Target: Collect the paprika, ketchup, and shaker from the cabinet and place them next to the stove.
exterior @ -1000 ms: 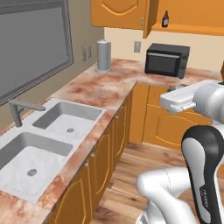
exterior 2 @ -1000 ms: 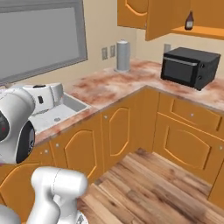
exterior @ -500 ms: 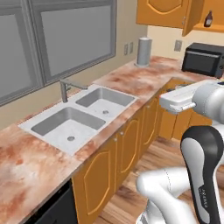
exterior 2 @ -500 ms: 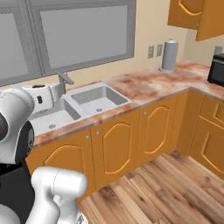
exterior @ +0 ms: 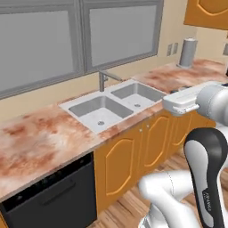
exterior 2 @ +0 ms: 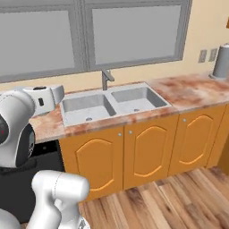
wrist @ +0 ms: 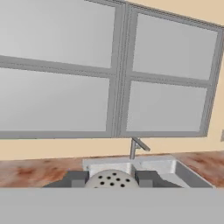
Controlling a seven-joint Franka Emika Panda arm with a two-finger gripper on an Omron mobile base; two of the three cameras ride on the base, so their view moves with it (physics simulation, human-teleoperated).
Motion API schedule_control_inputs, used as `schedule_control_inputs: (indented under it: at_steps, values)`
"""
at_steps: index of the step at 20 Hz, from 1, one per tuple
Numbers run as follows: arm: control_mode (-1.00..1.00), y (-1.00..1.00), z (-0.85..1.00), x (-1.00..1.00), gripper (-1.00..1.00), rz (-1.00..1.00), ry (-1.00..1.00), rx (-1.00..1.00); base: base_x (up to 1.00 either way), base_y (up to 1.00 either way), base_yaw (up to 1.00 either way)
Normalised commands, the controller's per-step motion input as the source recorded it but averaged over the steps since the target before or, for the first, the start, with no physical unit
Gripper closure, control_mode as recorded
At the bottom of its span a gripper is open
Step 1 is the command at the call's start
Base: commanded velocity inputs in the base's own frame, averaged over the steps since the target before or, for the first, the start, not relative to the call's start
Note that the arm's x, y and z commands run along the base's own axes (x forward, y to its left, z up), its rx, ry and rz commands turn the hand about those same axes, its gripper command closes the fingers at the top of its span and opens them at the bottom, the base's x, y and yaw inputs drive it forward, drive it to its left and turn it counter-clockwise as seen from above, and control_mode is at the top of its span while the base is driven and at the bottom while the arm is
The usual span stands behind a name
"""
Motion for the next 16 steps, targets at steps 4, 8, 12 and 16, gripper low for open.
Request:
schedule_control_inputs:
  at_steps: [4, 8, 12, 16]
  values:
    - [1.00, 0.00, 0.00, 0.00, 1.00, 0.00, 0.00, 0.00, -0.52, 0.03, 0.46]
    - [1.00, 0.00, 0.00, 0.00, 1.00, 0.00, 0.00, 0.00, -0.47, 0.04, 0.47]
    - [1.00, 0.00, 0.00, 0.00, 1.00, 0.00, 0.00, 0.00, -0.43, 0.05, 0.49]
    - [1.00, 0.00, 0.00, 0.00, 1.00, 0.00, 0.00, 0.00, -0.37, 0.07, 0.51]
